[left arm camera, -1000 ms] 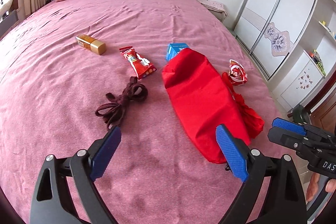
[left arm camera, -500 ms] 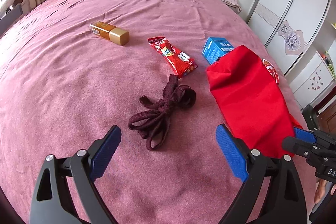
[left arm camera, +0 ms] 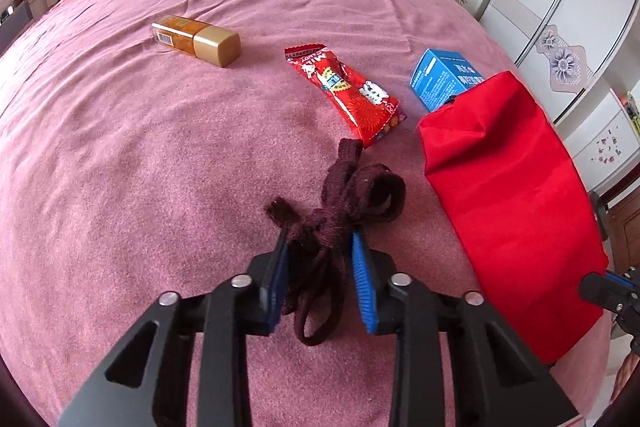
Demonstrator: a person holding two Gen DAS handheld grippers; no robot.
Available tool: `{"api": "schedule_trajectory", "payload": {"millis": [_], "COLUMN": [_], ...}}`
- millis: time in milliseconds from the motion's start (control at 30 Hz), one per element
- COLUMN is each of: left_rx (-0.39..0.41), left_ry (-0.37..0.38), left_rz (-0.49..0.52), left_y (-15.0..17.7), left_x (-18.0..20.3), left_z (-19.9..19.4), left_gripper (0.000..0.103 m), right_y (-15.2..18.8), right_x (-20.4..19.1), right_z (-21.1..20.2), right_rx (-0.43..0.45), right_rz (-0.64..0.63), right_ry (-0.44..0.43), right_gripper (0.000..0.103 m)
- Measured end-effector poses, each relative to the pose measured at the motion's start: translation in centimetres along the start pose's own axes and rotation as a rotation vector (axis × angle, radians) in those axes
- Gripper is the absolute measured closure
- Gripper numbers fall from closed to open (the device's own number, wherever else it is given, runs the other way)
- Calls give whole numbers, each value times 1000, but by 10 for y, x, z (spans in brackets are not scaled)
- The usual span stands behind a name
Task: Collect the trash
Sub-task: 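Grasp the dark brown cord with the left gripper while the right grasps the red cloth bag, then carry the cord and red bag to the yellow bin and open the left gripper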
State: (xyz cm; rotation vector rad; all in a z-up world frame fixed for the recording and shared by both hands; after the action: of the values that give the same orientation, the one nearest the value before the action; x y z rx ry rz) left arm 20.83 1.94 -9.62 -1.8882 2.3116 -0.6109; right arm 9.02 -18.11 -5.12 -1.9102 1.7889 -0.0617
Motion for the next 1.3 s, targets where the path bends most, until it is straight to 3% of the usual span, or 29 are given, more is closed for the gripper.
{"api": "schedule_trajectory", "payload": {"millis": [367, 700, 1033, 1300], "left_rx": [47, 58, 72, 44], "left_ry": [47, 112, 193, 235], "left_rz": [39, 70, 158, 263], "left_y": [25, 55, 74, 83], "left_x": [32, 85, 165, 241], "left_z": [-40, -70, -88, -84], "left_gripper": [79, 79, 79, 79], "right_y": [11, 33, 59, 85], "right_x": [3, 17, 60, 120], "right_z": [-28, -82, -140, -174], "right_rx": [27, 117, 217, 271], "right_rz": [39, 47, 102, 190], "right_ry": [-67, -76, -50, -6], "right_gripper": [98, 98, 98, 98]}}
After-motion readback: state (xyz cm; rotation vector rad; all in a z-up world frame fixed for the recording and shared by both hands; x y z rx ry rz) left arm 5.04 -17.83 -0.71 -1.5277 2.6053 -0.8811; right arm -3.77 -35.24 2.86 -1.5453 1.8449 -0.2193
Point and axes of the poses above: each gripper's, at about its wrist camera, not at the fingertips, and z roughly the way its jaws point, x to its right, y to its underside, the point moved 3 cm from there along z, roughly the way its jaws point, and after that the axes turned 9 degrees about -x, right-handed, at the moved point
